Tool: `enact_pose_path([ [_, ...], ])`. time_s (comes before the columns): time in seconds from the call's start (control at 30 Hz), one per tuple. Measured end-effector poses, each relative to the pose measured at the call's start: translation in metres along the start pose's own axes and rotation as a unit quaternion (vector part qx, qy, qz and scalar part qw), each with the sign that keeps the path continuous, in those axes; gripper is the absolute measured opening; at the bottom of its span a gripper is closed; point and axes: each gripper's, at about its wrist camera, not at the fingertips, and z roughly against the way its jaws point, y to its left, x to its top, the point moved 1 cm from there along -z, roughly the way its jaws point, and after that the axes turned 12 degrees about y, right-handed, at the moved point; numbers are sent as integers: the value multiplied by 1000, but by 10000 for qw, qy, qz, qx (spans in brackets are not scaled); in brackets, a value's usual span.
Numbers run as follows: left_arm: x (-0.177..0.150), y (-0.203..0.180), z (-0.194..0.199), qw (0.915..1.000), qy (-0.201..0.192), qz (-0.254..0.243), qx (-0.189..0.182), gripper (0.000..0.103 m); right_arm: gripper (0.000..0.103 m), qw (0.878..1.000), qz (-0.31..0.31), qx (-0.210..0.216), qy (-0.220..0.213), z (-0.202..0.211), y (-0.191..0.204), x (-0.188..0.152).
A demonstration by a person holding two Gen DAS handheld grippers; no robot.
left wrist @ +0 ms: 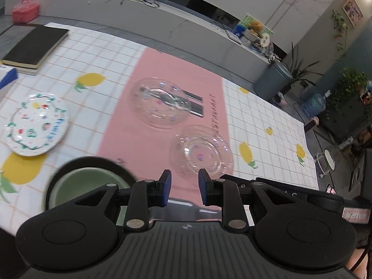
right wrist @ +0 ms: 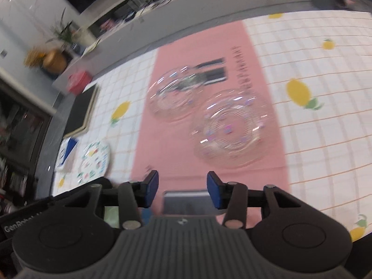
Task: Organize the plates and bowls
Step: 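Open the left tool and lift it away from the stacked bowls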
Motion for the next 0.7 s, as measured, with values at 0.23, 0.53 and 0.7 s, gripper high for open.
enact_pose_path([
  [0.23,9,-20,-38,9999,-82,45,-93,31,48,9987,-402,-266,-138,-10,-52,8],
  [0.53,24,-26,-81,9996,-150,247,30,42,48,9969,-755,-176,-104,-24,-97,33],
  [0.7,32,-22,-102,9980,-186,594,74,43,48,9957,-924,-1,-6,-41,-110,51],
])
